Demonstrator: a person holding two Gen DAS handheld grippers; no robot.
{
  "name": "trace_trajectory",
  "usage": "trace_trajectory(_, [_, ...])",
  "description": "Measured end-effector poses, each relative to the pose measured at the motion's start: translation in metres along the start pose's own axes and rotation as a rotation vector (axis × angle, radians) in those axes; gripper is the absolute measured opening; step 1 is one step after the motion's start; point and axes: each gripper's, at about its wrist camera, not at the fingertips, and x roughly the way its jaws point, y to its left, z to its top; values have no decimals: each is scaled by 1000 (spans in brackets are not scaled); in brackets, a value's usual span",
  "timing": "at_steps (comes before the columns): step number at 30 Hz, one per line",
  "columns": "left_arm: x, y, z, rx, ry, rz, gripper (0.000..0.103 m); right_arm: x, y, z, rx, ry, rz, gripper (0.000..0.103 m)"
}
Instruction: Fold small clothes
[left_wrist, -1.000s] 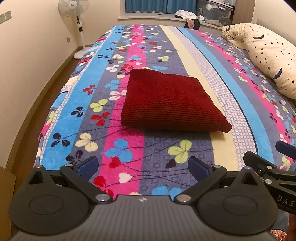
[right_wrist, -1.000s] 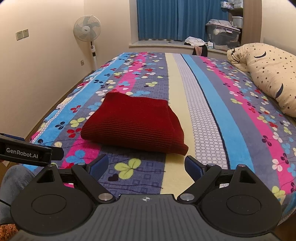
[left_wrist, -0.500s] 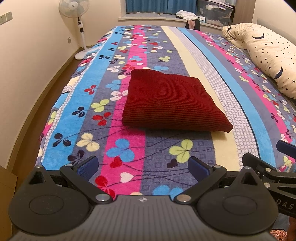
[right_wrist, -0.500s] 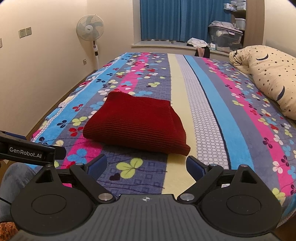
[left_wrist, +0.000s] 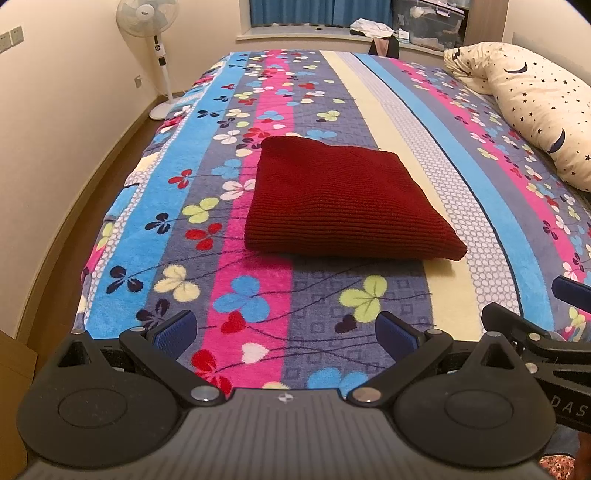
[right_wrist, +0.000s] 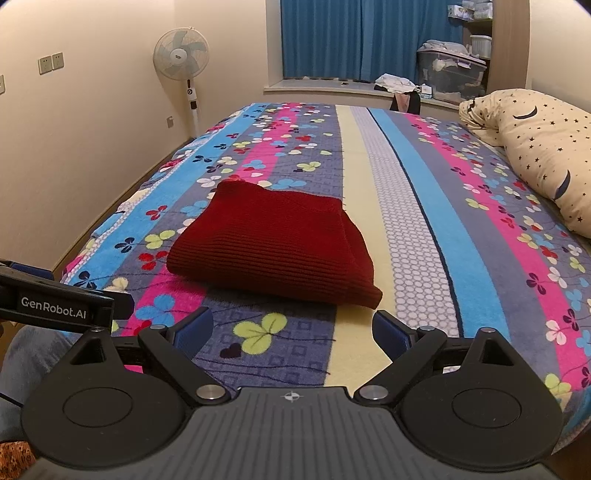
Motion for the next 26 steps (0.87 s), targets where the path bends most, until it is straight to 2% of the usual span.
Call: trace_trajectory(26, [1, -1, -1, 10, -10, 31, 103, 2, -3, -1, -12, 6, 20, 96])
